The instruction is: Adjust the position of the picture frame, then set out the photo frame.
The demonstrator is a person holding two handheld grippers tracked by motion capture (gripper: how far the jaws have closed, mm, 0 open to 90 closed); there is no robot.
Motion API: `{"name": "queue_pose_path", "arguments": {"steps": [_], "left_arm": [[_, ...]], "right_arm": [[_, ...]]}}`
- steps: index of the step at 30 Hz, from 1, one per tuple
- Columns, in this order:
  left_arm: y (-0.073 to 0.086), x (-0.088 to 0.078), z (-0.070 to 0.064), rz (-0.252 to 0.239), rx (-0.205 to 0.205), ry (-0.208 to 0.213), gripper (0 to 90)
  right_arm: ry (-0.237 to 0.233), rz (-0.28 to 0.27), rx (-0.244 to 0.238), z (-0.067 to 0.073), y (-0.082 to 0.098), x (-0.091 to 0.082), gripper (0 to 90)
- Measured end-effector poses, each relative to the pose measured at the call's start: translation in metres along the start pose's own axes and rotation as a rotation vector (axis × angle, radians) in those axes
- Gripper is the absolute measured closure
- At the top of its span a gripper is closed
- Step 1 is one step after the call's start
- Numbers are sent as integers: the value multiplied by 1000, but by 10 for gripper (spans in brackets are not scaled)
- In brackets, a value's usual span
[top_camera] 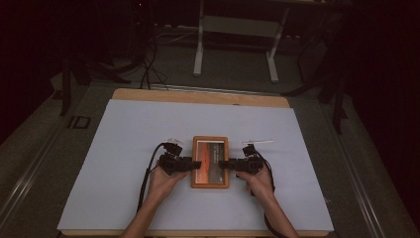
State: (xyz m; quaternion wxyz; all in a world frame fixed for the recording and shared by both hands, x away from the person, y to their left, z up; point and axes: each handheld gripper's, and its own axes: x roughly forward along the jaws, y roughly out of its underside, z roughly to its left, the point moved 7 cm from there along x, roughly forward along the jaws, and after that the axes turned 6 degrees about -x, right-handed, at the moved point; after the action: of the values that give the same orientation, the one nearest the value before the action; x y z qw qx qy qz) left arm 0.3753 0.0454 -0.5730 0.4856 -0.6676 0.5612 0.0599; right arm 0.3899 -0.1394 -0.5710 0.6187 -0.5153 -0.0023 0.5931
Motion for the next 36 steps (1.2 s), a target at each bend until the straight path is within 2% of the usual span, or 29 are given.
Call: {"name": "queue_pose_path", "arguments": {"steps": [1,5,10,14,19,26,27,28,31,36], "left_arm": [[0,0,0,-7,17,-7,467],[-1,1,0,-19,19,1,448],[0,0,-1,-20,54,-32,395],[-2,-9,-1,-56,62,-48,388],[-5,-23,2,-111,65,-82,393],[-9,-39,5,-189,47,-113,406],[-9,-39,5,-189,47,-113,406],[-10,-42,6,-203,25,-106,406],[-11,-45,5,-220,13,-102,413],[-11,-50,1,-233,24,-93,413]], "right_arm": [[3,2,3,-1,0,1,501],[4,6,-4,0,1,1,498],[30,10,-47,1,1,-3,462],[53,-7,-66,0,0,-9,437],[79,-43,-81,-3,-4,-20,429],[103,-78,-139,-1,-7,-29,438],[103,-78,-139,-1,-7,-29,438],[105,-77,-146,0,-7,-29,440],[99,-72,-174,7,-8,-26,460],[132,-79,-251,16,-12,-25,458]]}}
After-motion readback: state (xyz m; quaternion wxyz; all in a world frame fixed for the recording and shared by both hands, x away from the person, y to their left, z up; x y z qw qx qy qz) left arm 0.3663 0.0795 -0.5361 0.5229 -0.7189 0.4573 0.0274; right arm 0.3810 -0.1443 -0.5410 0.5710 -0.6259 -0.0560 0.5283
